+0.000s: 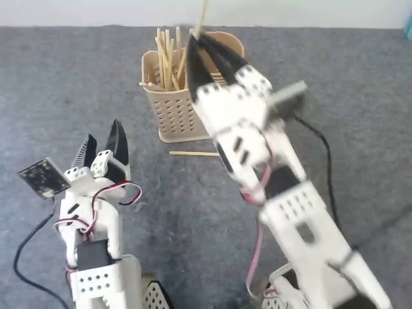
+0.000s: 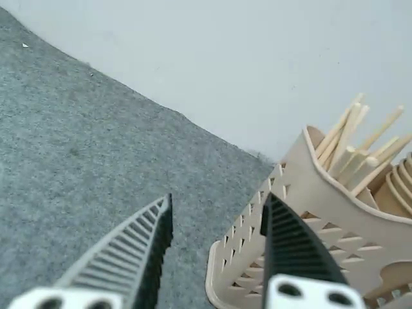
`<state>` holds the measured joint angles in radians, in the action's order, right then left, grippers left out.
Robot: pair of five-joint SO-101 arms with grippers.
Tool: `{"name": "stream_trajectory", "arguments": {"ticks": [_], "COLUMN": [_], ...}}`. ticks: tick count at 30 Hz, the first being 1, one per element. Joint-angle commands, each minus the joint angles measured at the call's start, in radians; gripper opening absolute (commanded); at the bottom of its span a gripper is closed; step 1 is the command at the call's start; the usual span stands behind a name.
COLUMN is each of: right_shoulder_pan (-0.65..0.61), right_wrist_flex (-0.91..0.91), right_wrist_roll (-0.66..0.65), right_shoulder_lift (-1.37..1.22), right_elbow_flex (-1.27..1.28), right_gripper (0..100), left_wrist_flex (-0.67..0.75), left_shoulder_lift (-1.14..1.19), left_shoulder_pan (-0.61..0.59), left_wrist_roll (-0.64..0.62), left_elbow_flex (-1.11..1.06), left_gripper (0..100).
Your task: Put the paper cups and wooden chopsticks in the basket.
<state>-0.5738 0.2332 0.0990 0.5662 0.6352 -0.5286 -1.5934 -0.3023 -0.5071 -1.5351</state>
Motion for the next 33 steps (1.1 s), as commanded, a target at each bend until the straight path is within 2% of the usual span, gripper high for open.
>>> {"name": "stream_trajectory", "arguments": {"ticks": [1,5,10,15,18,24,33], "right_shoulder_pan": [-0.016,-0.004,-0.002,-0.002,0.004,0.013,0.013], "right_wrist_flex": [0.074,0.174,0.202,0.196,0.183,-0.024,-0.538], "right_wrist_roll": [0.011,0.009,0.002,0.000,0.000,0.005,0.008], "right_shoulder_lift": [-0.176,-0.377,-0.568,-0.662,-0.662,-0.446,0.200], "right_elbow_flex": [-0.187,-0.290,-0.365,-0.390,-0.373,-0.267,0.029], "right_gripper": [0.9,0.9,1.7,14.7,16.2,16.0,15.9], "left_wrist_flex": [0.058,0.086,0.087,0.089,0.089,0.089,0.089], "left_shoulder_lift": [-0.012,-0.012,-0.012,-0.012,-0.011,-0.017,-0.012], "left_shoulder_pan": [0.003,0.009,0.014,0.014,0.012,0.014,0.014], "left_wrist_roll": [-0.009,-0.008,0.032,0.032,0.034,0.034,0.034], "left_elbow_flex": [-0.010,-0.027,-0.030,-0.030,-0.035,-0.044,-0.044], "left_gripper": [21,21,21,21,21,21,21]}}
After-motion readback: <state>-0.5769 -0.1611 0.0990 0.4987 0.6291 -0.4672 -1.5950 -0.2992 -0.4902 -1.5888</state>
